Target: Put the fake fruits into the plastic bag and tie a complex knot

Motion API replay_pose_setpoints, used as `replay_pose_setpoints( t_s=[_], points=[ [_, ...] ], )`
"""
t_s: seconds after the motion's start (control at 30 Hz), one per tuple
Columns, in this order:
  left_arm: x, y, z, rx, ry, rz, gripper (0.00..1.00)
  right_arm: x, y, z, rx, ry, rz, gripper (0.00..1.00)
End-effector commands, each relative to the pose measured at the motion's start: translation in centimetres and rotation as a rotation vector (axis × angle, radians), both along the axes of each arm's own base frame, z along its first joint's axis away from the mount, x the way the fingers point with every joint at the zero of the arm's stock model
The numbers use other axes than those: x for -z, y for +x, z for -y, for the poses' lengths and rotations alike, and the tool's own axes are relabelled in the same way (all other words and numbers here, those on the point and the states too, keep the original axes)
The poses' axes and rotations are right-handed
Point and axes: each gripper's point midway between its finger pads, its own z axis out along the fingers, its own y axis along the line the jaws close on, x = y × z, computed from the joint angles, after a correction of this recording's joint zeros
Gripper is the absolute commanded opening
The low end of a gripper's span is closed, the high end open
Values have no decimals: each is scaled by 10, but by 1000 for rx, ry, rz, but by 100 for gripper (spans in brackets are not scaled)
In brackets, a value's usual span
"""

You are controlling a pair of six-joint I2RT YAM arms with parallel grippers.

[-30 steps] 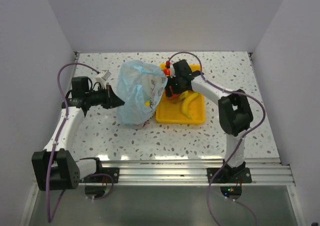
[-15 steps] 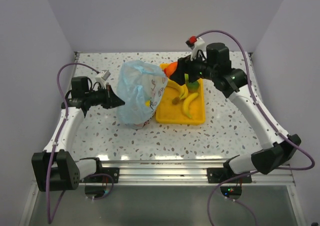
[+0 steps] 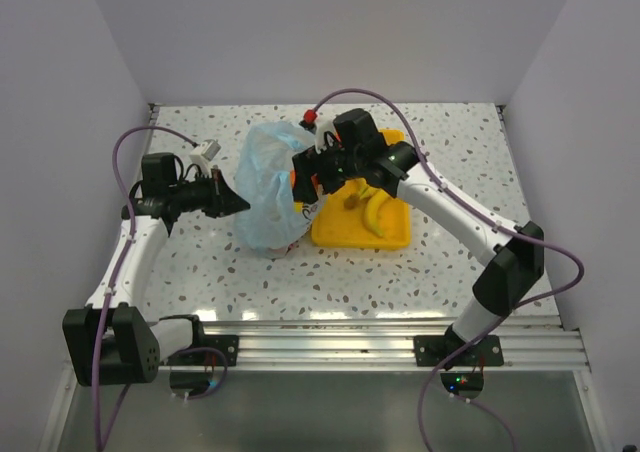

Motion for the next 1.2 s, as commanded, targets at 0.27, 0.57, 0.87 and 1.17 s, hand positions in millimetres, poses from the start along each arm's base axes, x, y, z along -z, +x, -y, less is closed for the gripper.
replay_pose_setpoints(
  t_s=[0.27, 0.57, 0.87, 1.17],
  points=[
    [-9, 2, 3, 17, -22, 48, 0, -52, 4, 40, 4, -12, 130, 99],
    [-8, 2, 3, 18, -26, 43, 0, 11, 53, 172, 302, -192, 65, 91],
    [-7, 3, 2, 17, -19, 36, 0, 79, 149, 210, 485, -477, 118, 80],
    [-5, 0, 0, 17, -6, 42, 0, 98, 209, 202, 456, -490, 162, 79]
  ],
)
